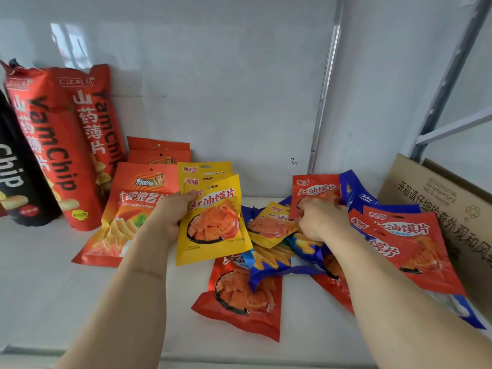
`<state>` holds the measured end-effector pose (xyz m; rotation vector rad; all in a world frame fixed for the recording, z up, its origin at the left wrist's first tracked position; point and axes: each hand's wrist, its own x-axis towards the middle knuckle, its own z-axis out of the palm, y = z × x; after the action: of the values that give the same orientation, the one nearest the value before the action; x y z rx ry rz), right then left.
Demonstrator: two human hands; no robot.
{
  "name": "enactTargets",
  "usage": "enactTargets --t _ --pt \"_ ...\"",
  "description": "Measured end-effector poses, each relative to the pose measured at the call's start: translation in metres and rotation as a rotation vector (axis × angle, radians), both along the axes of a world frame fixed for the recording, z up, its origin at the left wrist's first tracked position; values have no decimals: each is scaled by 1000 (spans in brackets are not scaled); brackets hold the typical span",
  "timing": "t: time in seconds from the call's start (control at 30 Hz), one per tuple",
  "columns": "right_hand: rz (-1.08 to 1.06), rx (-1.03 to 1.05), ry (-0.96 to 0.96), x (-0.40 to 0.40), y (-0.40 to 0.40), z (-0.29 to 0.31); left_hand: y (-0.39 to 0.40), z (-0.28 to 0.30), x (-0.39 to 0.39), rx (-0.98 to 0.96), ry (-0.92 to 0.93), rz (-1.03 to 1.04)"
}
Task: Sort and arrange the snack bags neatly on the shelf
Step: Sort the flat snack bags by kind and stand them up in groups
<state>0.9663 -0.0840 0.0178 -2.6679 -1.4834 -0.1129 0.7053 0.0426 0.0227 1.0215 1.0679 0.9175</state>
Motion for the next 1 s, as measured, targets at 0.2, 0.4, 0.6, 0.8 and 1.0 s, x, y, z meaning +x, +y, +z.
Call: enactTargets --t 0.2,0.4,0.6,0.8,1.0 --pt "286 165 282 -15 19 12 4 -3 9 -31 -45 -66" --pt "132 -270 21 -3 47 2 11 -8 12 -51 -79 -101" --pt "176 -290 42 12 57 -2 15 -12 15 -57 -85 -129" --pt "205 -170 178 15 54 2 16 -16 13 -63 -76 -134" --pt "92 -367 96 10 53 12 15 -19 11 -64 -83 -127"
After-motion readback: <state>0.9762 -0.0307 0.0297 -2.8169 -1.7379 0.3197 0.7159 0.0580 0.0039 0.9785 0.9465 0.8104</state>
